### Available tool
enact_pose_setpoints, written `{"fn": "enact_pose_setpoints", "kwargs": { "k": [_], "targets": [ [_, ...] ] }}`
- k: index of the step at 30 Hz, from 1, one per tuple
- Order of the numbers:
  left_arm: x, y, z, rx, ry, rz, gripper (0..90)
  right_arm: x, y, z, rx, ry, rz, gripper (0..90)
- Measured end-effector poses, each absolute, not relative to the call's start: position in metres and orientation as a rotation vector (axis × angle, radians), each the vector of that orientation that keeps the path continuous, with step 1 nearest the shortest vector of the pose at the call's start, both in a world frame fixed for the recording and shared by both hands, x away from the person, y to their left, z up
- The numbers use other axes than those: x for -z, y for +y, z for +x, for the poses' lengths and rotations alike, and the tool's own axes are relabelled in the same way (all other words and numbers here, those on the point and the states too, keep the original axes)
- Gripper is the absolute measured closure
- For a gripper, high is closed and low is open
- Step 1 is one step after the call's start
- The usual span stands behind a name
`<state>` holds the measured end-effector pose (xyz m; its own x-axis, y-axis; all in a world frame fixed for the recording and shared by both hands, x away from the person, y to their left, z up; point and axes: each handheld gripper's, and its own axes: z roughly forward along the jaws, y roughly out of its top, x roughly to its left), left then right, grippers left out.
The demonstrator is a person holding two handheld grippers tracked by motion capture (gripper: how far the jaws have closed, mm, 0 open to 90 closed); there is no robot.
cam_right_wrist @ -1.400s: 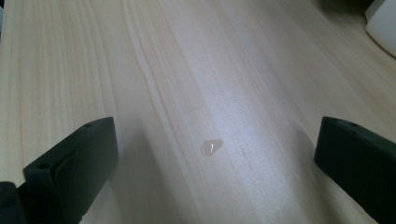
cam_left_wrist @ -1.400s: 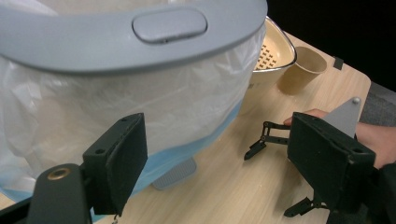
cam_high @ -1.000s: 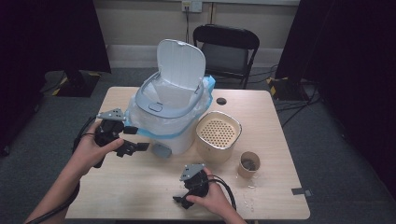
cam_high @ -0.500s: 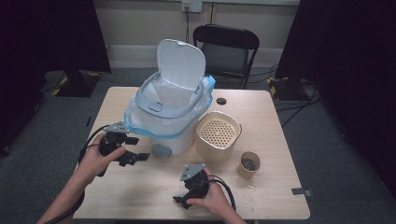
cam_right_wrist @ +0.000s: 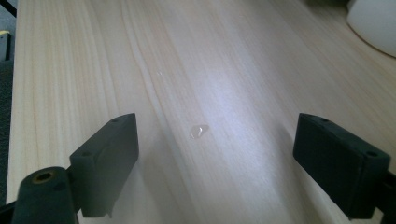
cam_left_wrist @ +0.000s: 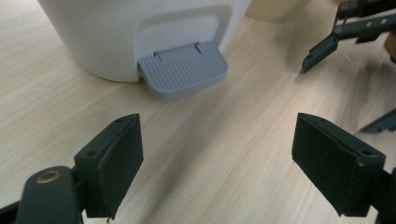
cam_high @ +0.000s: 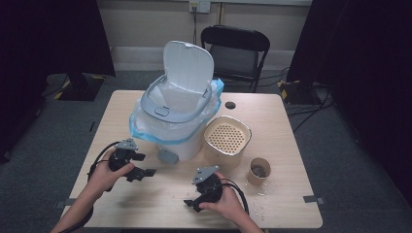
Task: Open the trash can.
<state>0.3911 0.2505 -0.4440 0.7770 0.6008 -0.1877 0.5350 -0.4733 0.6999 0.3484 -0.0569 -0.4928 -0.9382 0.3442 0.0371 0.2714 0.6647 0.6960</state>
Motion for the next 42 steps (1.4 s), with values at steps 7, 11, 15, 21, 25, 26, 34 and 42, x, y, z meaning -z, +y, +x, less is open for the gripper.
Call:
{"fn": "enact_pose_setpoints", "kwargs": {
  "k": [7,11,15,21,25,26,34,42],
  "targets": [
    [0.461,0.246,0.392,-0.091,0.839,2.202,16.2,0.485,-0.069,0.35,-1.136,2.764,0.534,14.6],
    [0.468,0.246,0.391,-0.095,0.842,2.211,16.2,0.484,-0.077,0.35,-1.116,2.769,0.543,14.7],
    [0.471,0.247,0.39,-0.115,0.816,2.215,16.2,0.482,-0.088,0.349,-1.117,2.762,0.572,14.7],
    [0.472,0.248,0.386,-0.145,0.783,2.225,16.2,0.478,-0.099,0.35,-1.106,2.758,0.592,14.7],
    [0.477,0.25,0.383,-0.158,0.774,2.241,16.2,0.477,-0.105,0.348,-1.099,2.757,0.599,14.6],
    [0.477,0.25,0.383,-0.158,0.774,2.241,16.2,0.477,-0.105,0.348,-1.099,2.757,0.599,14.6],
    [0.482,0.248,0.382,-0.161,0.734,2.278,16.2,0.473,-0.117,0.344,-1.069,2.746,0.619,14.7],
    [0.488,0.244,0.382,-0.168,0.712,2.29,16.2,0.467,-0.131,0.338,-1.062,2.721,0.64,14.5]
  ]
}}
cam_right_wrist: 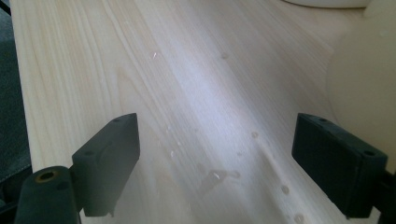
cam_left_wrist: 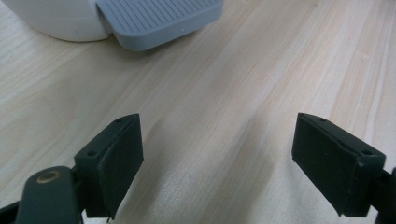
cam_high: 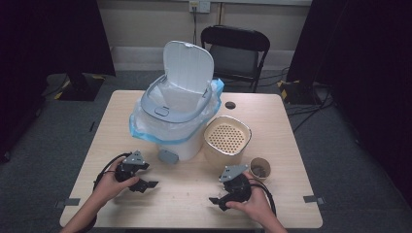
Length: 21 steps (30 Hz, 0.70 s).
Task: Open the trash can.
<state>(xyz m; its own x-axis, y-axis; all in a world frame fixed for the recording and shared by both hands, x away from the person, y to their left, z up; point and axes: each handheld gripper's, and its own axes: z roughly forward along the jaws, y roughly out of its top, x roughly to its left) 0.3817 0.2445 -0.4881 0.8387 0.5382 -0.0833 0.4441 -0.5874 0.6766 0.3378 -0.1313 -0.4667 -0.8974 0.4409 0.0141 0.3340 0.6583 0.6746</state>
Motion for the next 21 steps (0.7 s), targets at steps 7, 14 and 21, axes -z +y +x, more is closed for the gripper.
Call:
{"fn": "enact_pose_setpoints", "kwargs": {
  "k": [7,14,21],
  "targets": [
    [0.494,0.245,0.379,-0.19,0.68,2.279,15.7,0.465,-0.148,0.334,-1.05,2.711,0.674,14.5],
    [0.499,0.247,0.376,-0.249,0.621,2.27,13.7,0.465,-0.16,0.331,-1.064,2.7,0.701,14.6],
    [0.502,0.251,0.375,-0.26,0.607,2.249,11.8,0.465,-0.174,0.327,-1.075,2.694,0.734,18.4]
  ]
}}
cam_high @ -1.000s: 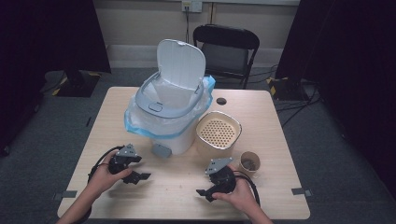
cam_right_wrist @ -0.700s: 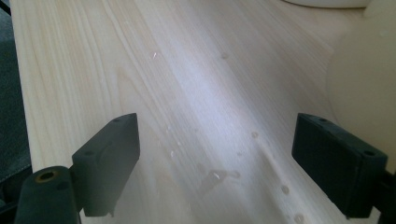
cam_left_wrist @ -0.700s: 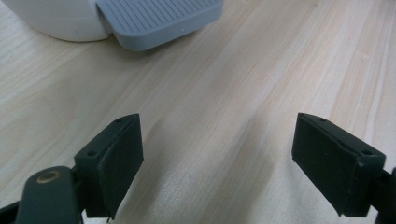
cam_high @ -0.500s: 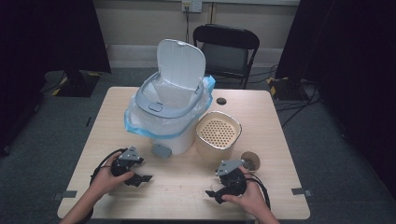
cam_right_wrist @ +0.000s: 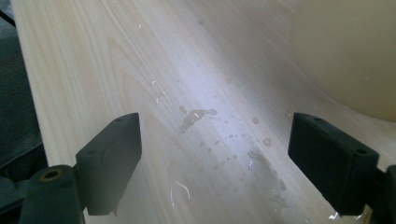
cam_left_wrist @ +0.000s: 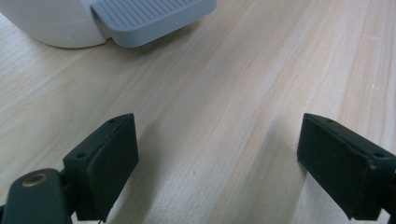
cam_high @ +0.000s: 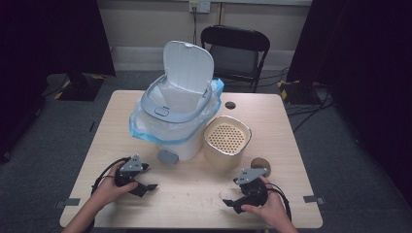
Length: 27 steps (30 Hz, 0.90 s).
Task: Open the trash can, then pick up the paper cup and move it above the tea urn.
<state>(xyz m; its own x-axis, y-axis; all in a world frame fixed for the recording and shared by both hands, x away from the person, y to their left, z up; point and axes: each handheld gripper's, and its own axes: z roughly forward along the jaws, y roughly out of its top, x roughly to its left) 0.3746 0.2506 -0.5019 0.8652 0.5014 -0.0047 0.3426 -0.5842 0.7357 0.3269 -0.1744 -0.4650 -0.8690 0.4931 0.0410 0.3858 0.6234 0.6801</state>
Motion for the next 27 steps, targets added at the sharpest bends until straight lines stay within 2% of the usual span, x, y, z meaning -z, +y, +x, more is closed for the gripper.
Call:
{"fn": "enact_pose_setpoints", "kwargs": {
  "k": [7,14,27],
  "targets": [
    [0.502,0.251,0.374,-0.258,0.61,2.245,11.8,0.465,-0.183,0.323,-1.062,2.706,0.725,20.2],
    [0.502,0.251,0.374,-0.257,0.614,2.246,11.7,0.463,-0.19,0.314,-1.101,2.694,0.755,15.8],
    [0.502,0.25,0.374,-0.253,0.609,2.243,10.6,0.459,-0.22,0.297,-1.11,2.673,0.819,16.4]
  ]
}}
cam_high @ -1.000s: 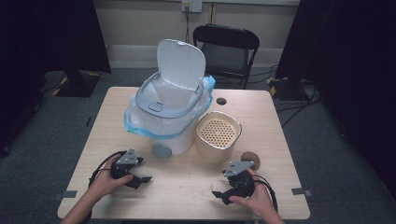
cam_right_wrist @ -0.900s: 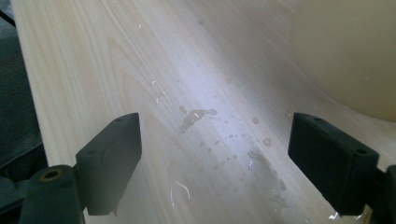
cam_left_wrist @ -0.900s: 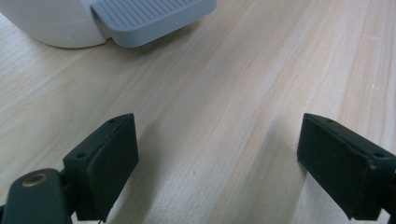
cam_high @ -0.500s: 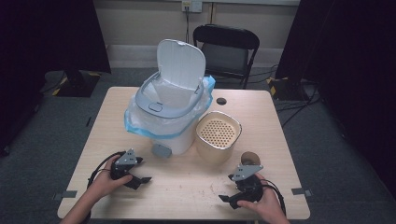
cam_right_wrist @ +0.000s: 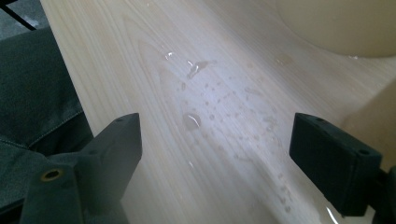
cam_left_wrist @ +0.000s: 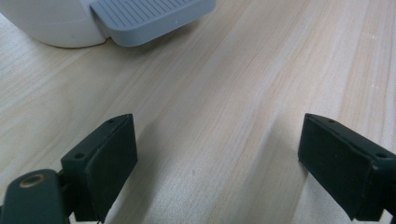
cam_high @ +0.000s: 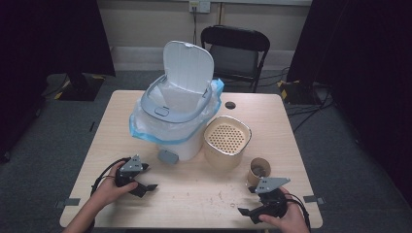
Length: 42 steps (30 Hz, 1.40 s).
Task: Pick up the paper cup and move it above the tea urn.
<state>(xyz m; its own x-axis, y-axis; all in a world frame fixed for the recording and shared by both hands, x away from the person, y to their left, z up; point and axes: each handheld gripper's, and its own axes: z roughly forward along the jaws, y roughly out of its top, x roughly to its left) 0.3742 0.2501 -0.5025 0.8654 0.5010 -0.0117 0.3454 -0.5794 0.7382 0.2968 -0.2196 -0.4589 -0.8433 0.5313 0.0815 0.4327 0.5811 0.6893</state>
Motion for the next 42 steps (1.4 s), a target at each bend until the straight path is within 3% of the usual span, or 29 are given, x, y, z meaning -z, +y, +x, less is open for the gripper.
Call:
{"fn": "enact_pose_setpoints", "kwargs": {
  "k": [22,42],
  "targets": [
    [0.503,0.249,0.374,-0.241,0.587,2.26,6.4,0.463,-0.262,0.294,-1.023,2.602,0.95,16.0],
    [0.503,0.249,0.374,-0.233,0.579,2.27,4.1,0.465,-0.277,0.316,-1.034,2.485,1.037,16.0]
  ]
}}
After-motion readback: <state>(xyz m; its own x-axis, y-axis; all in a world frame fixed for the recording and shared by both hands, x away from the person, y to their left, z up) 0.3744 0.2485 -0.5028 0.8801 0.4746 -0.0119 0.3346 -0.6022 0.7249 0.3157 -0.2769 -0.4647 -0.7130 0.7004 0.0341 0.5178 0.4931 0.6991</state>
